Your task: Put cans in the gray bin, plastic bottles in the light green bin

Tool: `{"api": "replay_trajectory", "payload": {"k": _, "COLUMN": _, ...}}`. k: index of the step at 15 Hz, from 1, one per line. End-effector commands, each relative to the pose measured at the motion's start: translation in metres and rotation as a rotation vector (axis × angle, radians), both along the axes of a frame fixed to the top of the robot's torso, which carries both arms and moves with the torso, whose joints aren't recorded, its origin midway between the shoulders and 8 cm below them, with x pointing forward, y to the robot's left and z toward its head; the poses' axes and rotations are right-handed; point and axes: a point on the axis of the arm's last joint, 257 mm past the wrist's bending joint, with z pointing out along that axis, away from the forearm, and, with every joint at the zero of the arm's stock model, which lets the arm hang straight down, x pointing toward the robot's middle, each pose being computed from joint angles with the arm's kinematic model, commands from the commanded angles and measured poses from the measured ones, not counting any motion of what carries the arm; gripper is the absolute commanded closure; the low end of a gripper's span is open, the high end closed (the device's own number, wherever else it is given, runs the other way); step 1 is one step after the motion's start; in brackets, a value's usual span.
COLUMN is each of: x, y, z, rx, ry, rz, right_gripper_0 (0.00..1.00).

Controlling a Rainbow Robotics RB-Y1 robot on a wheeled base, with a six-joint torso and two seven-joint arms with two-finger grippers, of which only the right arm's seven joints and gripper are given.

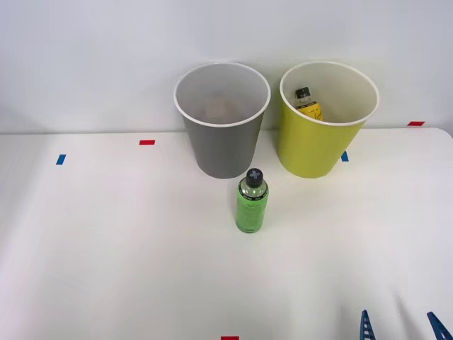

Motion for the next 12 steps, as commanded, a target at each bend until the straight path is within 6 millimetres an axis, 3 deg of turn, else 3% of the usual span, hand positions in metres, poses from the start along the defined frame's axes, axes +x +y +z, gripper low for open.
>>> {"api": "replay_trajectory", "payload": {"k": 1, "x": 0.0000, "y": 0.0000, "z": 0.0000, "rx": 0.000, "ry": 0.000, "rz": 0.000, "right_gripper_0": 0.00}}
{"api": "replay_trajectory", "payload": {"k": 12, "x": 0.0000, "y": 0.0000, "z": 0.0000, "rx": 0.000, "ry": 0.000, "rz": 0.000, "right_gripper_0": 0.00}}
